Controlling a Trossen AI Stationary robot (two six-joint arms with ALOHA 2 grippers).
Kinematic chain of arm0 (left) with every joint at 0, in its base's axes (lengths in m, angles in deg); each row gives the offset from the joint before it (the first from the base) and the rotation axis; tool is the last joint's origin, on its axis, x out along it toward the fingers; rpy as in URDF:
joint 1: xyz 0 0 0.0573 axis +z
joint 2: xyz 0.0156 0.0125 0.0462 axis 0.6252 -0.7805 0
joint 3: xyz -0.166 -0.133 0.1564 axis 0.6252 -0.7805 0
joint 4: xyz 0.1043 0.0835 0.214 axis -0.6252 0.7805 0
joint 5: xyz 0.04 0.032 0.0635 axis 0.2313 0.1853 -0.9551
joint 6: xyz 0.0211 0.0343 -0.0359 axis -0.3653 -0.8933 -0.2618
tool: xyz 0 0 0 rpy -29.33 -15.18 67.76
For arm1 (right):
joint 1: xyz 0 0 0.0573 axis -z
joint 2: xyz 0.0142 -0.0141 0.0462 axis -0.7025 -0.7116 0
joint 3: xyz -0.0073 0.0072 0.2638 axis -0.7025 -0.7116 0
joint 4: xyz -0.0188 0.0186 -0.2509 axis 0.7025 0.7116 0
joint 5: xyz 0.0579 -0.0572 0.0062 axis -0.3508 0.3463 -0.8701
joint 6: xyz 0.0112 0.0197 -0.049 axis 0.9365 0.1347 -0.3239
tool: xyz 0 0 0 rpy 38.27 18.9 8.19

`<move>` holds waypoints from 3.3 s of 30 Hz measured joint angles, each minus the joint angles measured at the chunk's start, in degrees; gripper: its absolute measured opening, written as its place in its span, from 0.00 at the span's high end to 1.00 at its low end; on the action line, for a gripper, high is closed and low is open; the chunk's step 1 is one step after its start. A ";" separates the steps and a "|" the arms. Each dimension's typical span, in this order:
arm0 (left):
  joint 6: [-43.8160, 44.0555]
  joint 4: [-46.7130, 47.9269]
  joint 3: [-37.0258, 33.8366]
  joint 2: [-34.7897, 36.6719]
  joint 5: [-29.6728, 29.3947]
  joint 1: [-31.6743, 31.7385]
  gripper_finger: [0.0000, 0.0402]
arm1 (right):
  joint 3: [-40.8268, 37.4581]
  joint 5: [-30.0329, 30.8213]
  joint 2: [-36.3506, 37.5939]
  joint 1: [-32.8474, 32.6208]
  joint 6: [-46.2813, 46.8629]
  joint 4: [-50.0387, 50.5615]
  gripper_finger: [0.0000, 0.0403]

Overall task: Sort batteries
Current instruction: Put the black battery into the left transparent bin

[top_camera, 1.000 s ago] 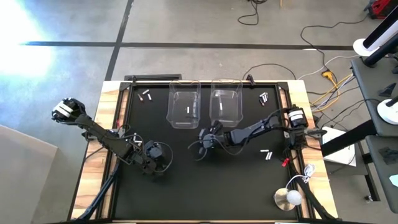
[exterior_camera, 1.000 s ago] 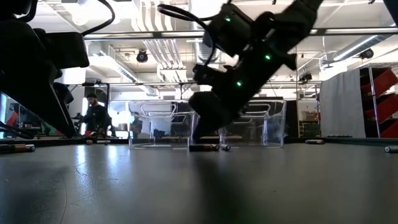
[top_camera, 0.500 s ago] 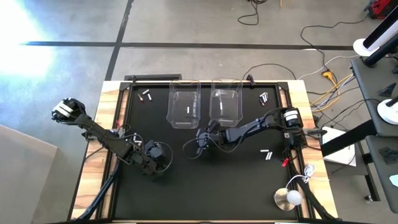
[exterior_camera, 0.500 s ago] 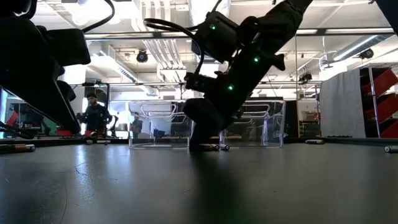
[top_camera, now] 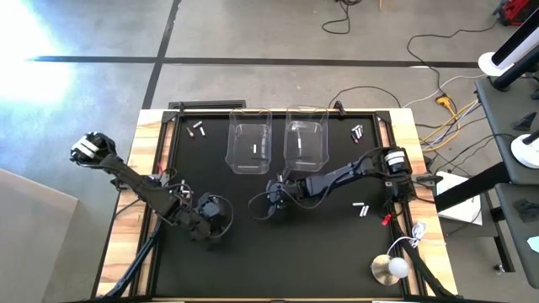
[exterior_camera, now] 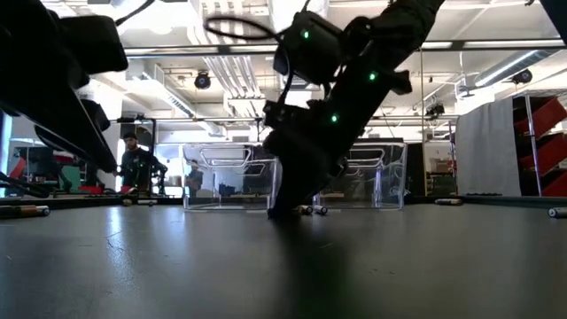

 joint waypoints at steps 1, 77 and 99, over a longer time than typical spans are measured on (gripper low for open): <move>-0.03 -0.09 0.18 0.00 0.00 -0.34 0.51 | 0.77 -0.34 0.02 -0.52 0.01 0.81 0.84; -35.61 6.45 20.39 -10.52 5.97 12.35 0.97 | 14.67 24.85 23.65 -23.87 36.89 47.01 0.74; -60.72 11.56 26.05 -9.60 27.75 60.02 0.97 | 14.65 12.18 25.08 -13.97 27.52 47.15 0.67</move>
